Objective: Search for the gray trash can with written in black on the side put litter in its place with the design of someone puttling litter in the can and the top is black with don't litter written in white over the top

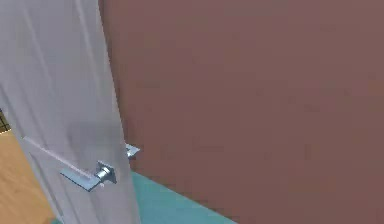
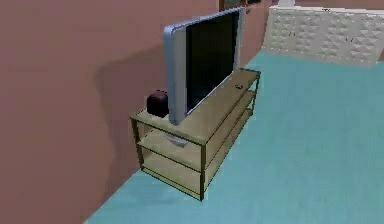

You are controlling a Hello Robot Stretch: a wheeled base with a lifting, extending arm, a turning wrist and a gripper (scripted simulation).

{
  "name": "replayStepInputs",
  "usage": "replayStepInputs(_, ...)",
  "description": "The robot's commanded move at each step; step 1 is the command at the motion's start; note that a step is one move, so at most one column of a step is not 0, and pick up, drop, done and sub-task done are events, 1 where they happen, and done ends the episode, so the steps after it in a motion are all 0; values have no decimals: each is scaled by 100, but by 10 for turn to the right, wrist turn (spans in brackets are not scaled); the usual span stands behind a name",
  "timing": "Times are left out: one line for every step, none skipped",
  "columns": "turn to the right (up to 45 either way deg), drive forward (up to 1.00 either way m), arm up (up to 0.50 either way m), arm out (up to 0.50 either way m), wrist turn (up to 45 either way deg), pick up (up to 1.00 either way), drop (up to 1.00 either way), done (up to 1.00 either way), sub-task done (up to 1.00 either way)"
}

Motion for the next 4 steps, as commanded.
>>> replayStepInputs(-450, 0, 0, 0, 0, 0, 0, 0, 0)
replayStepInputs(-180, 0, 0, 0, 0, 0, 0, 0, 0)
replayStepInputs(0, 45, 0, 0, 0, 0, 0, 0, 0)
replayStepInputs(30, 0, 0, 0, 0, 0, 0, 0, 0)
